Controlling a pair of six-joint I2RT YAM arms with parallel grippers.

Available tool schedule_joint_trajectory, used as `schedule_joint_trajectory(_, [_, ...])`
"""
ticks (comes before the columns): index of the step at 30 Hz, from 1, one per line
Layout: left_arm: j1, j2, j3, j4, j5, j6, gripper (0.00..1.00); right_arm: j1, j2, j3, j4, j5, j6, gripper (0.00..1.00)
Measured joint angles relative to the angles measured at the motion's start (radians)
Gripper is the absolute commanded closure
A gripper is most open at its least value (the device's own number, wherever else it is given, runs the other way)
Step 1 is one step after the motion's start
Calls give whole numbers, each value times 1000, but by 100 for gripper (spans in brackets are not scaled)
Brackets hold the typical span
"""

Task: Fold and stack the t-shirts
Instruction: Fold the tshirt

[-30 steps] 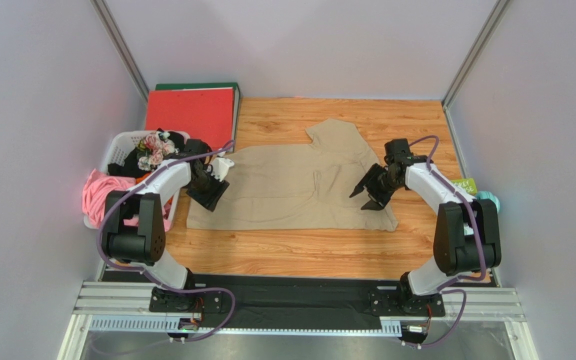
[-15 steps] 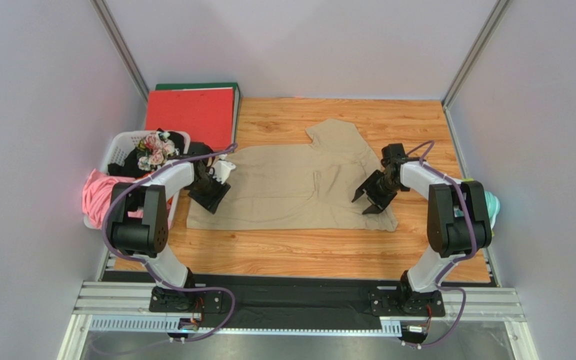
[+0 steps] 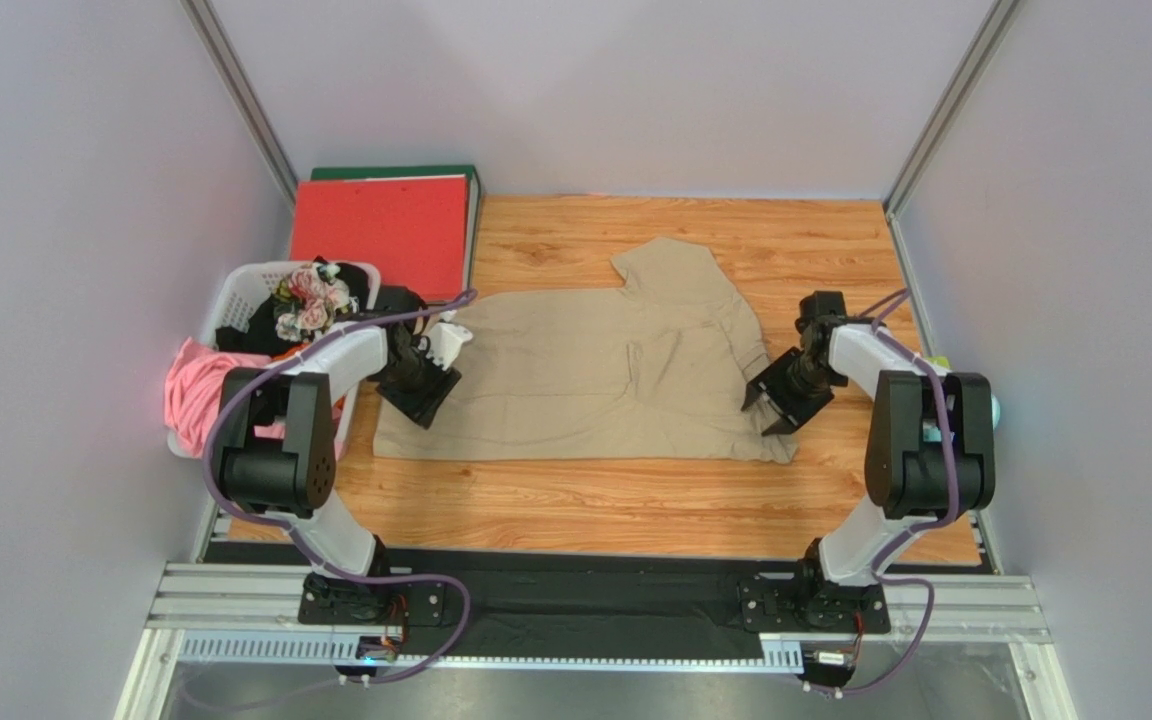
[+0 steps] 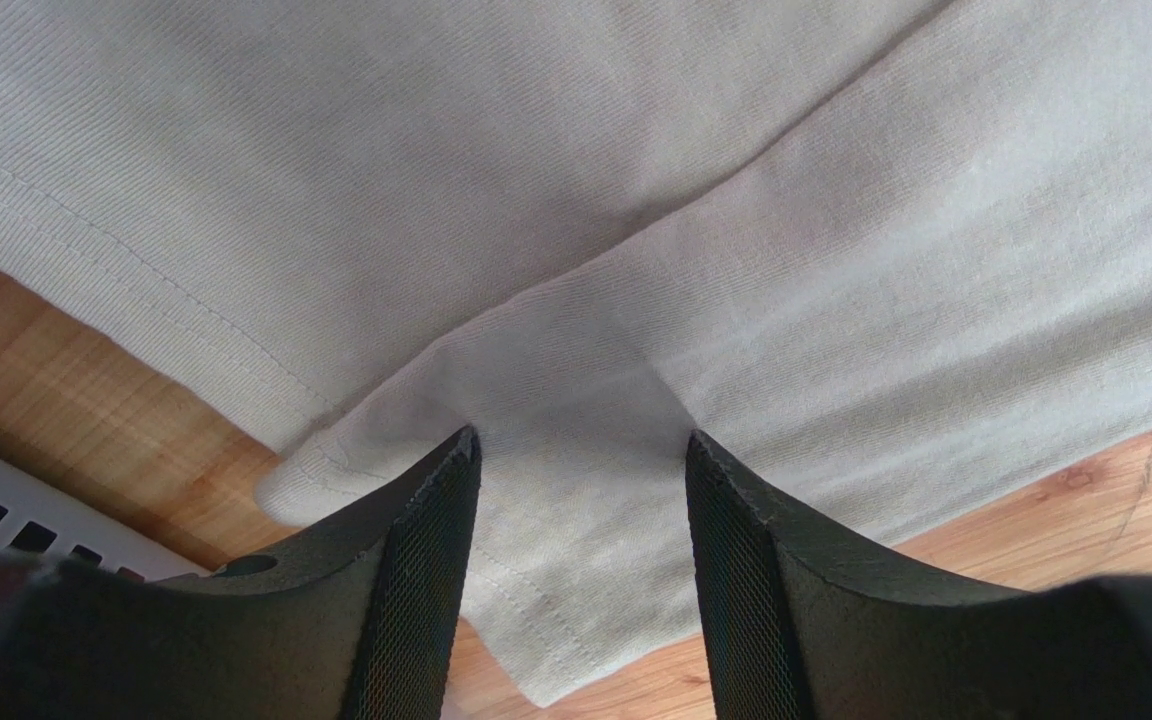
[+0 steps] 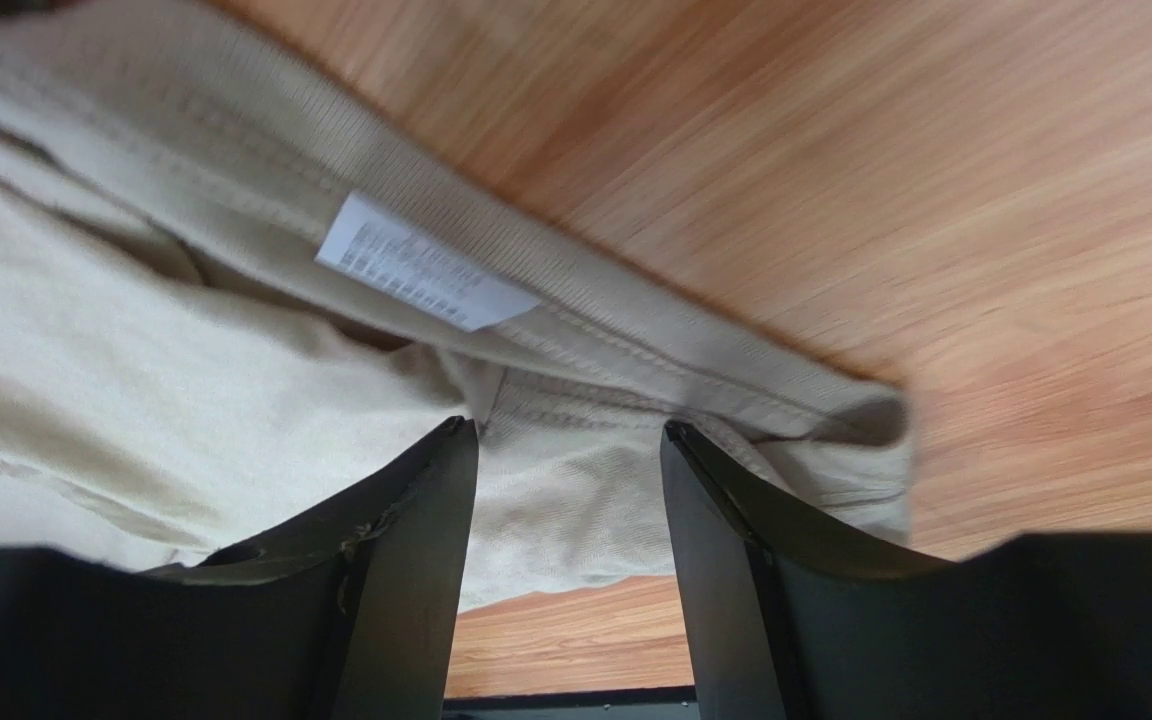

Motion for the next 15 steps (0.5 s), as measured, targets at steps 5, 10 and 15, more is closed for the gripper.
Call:
schedule_joint_trajectory(5, [0,-7,-5,-3,14,13,40,-74,-15,-3,-13,-7,-38,46])
schedule_joint_trajectory(10, [0,-32,33,-42,57,9,39,-18,-110,46,21,-146,-90,39])
schedule_joint_trajectory(15, [0,-163,50,-47,97,7,39,72,-182,56,272,-458,-87,37])
